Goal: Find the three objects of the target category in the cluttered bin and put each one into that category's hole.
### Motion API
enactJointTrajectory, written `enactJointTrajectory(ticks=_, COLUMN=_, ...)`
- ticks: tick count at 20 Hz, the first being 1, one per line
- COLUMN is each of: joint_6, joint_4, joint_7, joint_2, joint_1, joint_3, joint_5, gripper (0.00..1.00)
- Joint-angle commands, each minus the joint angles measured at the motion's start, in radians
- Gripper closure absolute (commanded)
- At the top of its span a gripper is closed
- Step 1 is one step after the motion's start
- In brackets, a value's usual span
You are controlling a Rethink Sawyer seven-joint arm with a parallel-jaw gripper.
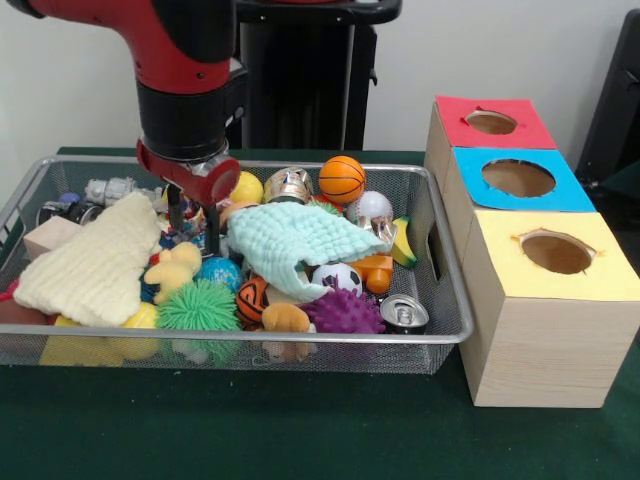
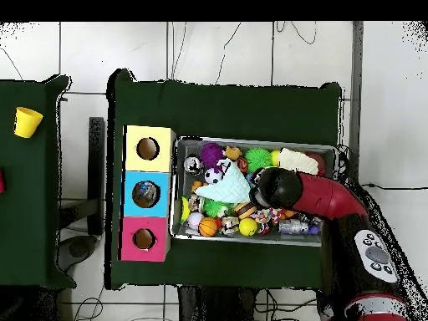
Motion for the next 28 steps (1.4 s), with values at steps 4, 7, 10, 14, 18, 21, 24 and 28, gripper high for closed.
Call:
enactJointTrajectory(ticks=4, joint_6=-0.050, joint_4=0.154, joint_7=-0.179, joint_2=0.001, joint_1=-0.072, joint_3=0.171, joint_5=-0.077, gripper=0.00)
enactJointTrajectory(ticks=7, joint_6=-0.038, joint_4=0.156, joint_7=-0.163, joint_2=0.025, joint_1=-0.071, joint_3=0.156, joint_5=-0.098, gripper=0.00)
enactJointTrajectory(ticks=10, joint_6=0.009, joint_4=0.155, joint_7=-0.125, joint_2=0.044, joint_1=-0.059, joint_3=0.126, joint_5=-0.104, gripper=0.00)
enactJointTrajectory(ticks=14, joint_6=0.036, joint_4=0.128, joint_7=-0.099, joint_2=0.066, joint_1=-0.041, joint_3=0.094, joint_5=-0.121, gripper=0.00)
enactJointTrajectory(ticks=18, joint_6=0.004, joint_4=0.122, joint_7=-0.082, joint_2=0.099, joint_1=-0.037, joint_3=0.078, joint_5=-0.152, gripper=0.00)
enactJointTrajectory(ticks=21, joint_6=-0.039, joint_4=0.095, joint_7=-0.062, joint_2=0.136, joint_1=-0.031, joint_3=0.069, joint_5=-0.177, gripper=0.00)
enactJointTrajectory(ticks=24, joint_6=-0.117, joint_4=0.041, joint_7=-0.031, joint_2=0.185, joint_1=-0.005, joint_3=0.041, joint_5=-0.232, gripper=0.00)
enactJointTrajectory(ticks=28, joint_6=-0.179, joint_4=-0.025, joint_7=0.008, joint_2=0.215, joint_1=0.044, joint_3=-0.025, joint_5=-0.301, gripper=0.00)
